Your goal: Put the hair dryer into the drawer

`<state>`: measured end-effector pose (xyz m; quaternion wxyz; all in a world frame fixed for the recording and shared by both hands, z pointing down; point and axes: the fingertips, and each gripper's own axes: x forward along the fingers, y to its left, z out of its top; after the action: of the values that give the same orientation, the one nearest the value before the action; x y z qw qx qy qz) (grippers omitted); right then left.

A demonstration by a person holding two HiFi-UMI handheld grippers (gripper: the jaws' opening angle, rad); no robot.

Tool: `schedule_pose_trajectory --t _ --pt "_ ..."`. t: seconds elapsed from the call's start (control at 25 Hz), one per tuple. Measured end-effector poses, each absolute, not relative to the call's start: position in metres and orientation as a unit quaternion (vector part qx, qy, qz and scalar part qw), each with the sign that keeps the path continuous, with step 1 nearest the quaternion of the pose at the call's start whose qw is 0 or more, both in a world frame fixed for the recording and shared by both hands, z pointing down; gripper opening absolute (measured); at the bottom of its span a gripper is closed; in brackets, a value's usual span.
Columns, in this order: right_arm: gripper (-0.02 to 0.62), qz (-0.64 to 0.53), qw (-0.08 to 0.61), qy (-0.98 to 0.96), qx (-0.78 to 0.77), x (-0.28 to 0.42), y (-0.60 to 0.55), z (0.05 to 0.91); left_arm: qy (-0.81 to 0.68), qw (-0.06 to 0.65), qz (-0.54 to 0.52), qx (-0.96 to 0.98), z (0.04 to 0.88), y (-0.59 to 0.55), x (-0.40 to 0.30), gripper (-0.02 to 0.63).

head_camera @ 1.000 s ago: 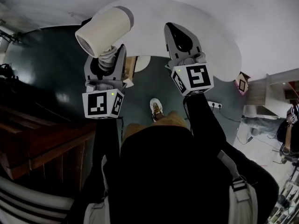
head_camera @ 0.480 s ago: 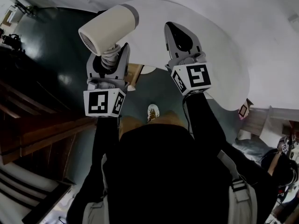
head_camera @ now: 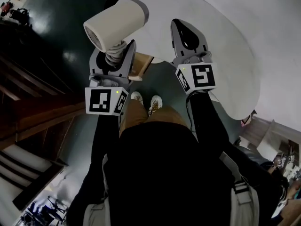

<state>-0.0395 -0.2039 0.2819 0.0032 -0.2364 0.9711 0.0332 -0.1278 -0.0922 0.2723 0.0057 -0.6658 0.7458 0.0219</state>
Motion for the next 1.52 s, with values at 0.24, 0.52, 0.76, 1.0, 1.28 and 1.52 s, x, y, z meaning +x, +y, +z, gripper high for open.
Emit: schedule_pose_trajectory --t 0.24,0.52,0.76,1.0,1.28,1.52 --pt "0.028 0.039 0.006 0.974 -0.223 -0.041 -0.199 0.264 0.743 0.001 0.025 -0.669 0.256 -0.089 -0.120 0.259" --pt "0.028 0.048 -0.010 0.975 -0.217 -0.055 -0.200 0.266 0.727 -0.029 0.017 -0.685 0.270 -0.093 -0.123 0.259" --pt "0.028 0.044 -0.040 0.974 -0.217 -0.066 -0.206 0.299 0.722 -0.066 -0.002 -0.688 0.308 -0.090 -0.134 0.259" --pt "0.028 0.004 -0.056 0.973 -0.224 -0.071 -0.208 0.338 0.717 -0.113 -0.052 -0.686 0.362 -0.071 -0.139 0.259" --pt "0.028 -0.012 -0.093 0.971 -0.220 -0.081 -0.197 0.379 0.710 -0.168 -0.124 -0.672 0.420 -0.040 -0.145 0.261" --pt "0.028 -0.024 -0.106 0.971 -0.214 -0.089 -0.188 0.391 0.673 -0.195 -0.197 -0.685 0.463 -0.023 -0.147 0.261"
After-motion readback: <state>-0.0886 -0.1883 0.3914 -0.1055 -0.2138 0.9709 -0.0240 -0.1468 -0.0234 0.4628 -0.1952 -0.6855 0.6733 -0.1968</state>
